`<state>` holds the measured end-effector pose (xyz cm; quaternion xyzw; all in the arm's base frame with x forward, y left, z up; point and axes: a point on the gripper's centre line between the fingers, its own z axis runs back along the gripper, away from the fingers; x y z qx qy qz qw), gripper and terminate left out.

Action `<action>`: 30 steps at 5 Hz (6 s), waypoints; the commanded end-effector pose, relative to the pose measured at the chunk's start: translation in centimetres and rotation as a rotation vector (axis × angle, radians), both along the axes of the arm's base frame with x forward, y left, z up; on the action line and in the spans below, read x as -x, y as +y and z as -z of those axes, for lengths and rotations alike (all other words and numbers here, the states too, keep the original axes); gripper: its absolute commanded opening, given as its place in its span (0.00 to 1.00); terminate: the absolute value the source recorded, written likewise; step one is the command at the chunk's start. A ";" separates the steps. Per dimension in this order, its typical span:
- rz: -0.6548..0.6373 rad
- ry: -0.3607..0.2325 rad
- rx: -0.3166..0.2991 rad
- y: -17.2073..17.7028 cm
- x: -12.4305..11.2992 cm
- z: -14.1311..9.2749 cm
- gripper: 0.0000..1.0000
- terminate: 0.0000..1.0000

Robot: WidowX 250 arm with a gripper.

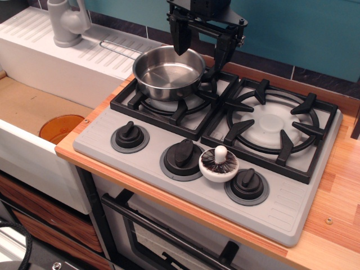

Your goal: Put pot or pan on stove and put mushroom in pot or pan

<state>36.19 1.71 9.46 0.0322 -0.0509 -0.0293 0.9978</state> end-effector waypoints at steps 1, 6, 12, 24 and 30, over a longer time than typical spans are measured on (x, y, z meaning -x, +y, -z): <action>0.000 0.000 0.000 0.0 0.0 0.0 1.00 0.00; 0.003 -0.062 0.010 0.3 -0.8 3.5 0.00 0.00; -0.093 0.016 -0.022 -9.0 2.0 -4.1 0.00 0.00; -0.024 -0.013 -0.049 -8.6 3.9 -3.2 1.00 0.00; -0.132 -0.150 -0.098 -8.6 7.1 0.2 1.00 0.00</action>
